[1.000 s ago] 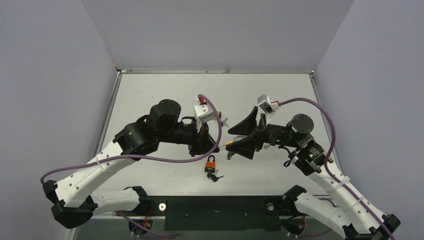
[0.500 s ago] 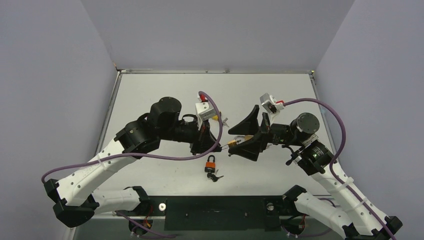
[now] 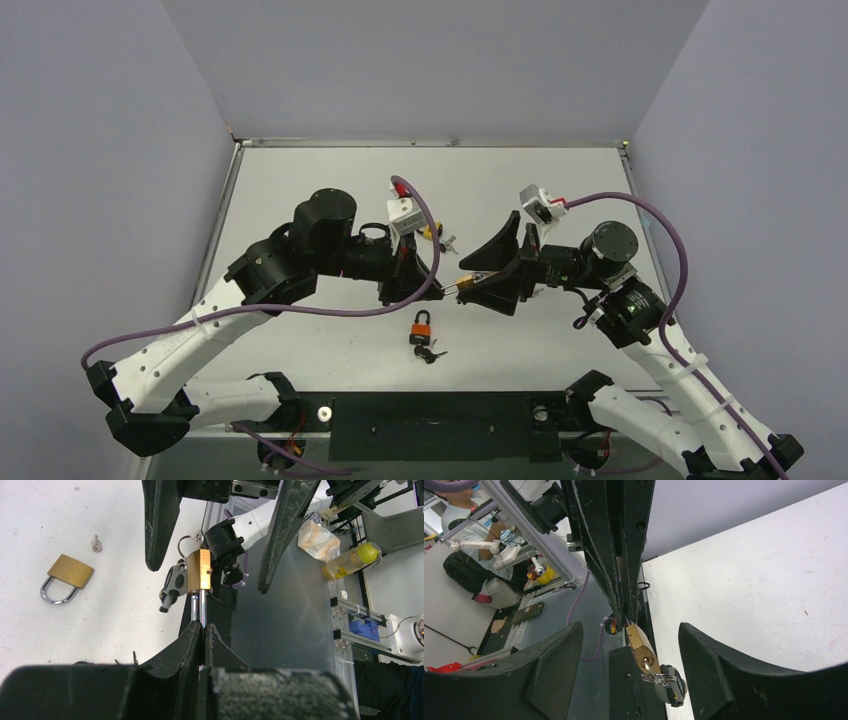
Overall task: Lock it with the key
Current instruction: Lock the lock.
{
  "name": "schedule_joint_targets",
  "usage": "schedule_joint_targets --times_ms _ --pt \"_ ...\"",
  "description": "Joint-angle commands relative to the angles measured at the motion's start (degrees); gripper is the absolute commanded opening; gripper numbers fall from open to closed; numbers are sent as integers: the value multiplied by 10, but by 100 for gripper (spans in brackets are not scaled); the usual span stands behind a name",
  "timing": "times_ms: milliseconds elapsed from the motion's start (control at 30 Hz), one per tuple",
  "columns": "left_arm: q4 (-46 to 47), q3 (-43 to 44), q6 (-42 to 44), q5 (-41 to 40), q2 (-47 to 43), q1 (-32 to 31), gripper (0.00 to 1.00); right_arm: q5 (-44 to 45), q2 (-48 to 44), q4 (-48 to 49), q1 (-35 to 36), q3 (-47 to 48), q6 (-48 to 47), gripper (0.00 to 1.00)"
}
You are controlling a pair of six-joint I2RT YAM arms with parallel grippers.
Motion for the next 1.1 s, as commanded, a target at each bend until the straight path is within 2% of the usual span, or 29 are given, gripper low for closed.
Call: schedule_joint_targets --times_ms 0,567,767,833,867,967,1067 --pt "39 31 -4 23 -17 5 0 2 0 6 -3 14 -17 63" --pt "40 43 -6 22 -8 8 0 7 -6 -11 -3 14 -30 24" --pt "33 50 -10 27 4 10 0 13 -7 -12 -3 16 -28 2" --pt "31 52 -12 25 7 12 0 18 -10 -12 -3 16 -27 0" --pt "30 52 -14 18 7 14 3 24 -12 -11 -3 15 -26 0" --pt "26 54 -14 -4 5 17 23 56 -16 -11 -3 14 -17 0" --pt "21 55 -11 -44 2 24 32 82 -17 -3 -6 12 1 0"
